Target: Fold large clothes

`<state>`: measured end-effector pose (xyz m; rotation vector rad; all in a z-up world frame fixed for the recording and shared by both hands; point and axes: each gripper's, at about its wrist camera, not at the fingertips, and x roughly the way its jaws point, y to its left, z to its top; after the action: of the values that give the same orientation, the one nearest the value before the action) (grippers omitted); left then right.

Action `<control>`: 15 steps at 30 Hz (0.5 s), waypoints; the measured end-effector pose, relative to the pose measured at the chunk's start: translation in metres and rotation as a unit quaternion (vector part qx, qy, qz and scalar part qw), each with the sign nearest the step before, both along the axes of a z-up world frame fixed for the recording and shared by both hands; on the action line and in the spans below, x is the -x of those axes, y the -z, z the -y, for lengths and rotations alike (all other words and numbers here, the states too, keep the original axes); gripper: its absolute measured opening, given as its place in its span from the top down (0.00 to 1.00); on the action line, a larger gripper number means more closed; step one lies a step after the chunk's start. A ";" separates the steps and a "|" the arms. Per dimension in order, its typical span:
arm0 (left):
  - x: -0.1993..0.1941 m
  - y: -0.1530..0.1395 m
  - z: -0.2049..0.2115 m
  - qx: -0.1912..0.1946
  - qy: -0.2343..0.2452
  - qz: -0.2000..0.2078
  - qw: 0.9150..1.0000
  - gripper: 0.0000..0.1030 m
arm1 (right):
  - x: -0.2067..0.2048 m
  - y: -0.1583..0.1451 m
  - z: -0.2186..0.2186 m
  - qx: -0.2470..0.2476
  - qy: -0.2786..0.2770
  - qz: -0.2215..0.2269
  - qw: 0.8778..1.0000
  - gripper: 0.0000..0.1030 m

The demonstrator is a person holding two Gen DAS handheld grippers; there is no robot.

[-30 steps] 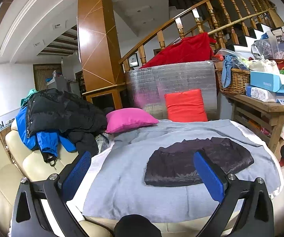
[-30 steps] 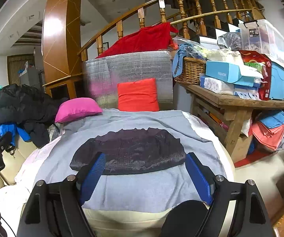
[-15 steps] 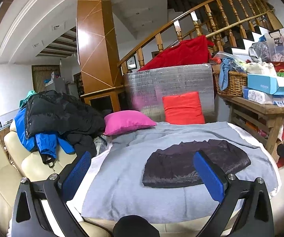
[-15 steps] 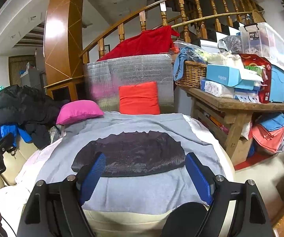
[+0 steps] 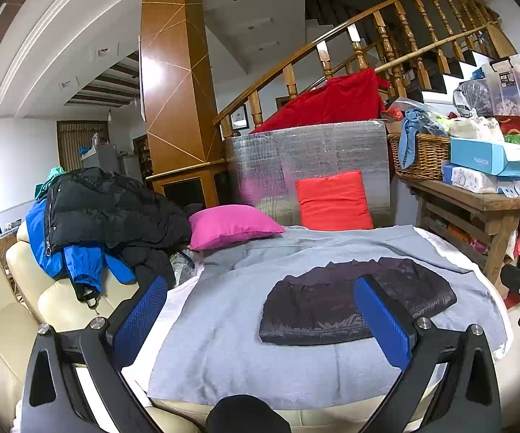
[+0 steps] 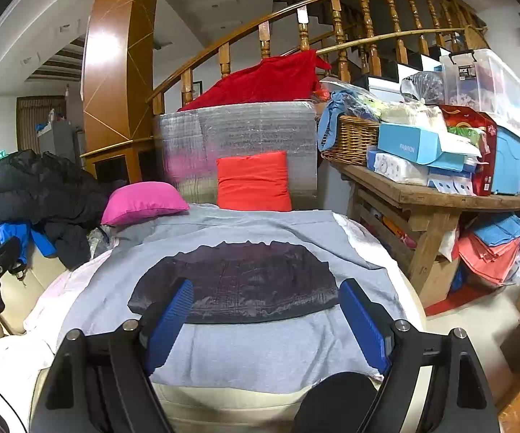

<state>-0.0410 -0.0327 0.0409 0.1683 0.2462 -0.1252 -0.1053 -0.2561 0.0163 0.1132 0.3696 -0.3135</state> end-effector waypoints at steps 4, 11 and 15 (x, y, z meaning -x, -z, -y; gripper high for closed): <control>-0.001 0.001 0.000 0.002 0.002 -0.002 1.000 0.00 | -0.001 -0.001 -0.001 0.000 -0.002 0.002 1.000 0.17; -0.007 0.003 -0.002 0.009 0.008 -0.008 1.000 0.00 | -0.015 0.000 -0.006 0.007 -0.005 -0.005 1.000 0.17; -0.020 0.007 -0.003 0.030 0.032 -0.007 0.999 0.00 | -0.034 0.000 -0.005 0.016 -0.008 -0.017 1.000 0.17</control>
<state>-0.0210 -0.0298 0.0339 0.1165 0.2518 -0.1970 -0.0711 -0.2511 0.0166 0.0729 0.3980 -0.3053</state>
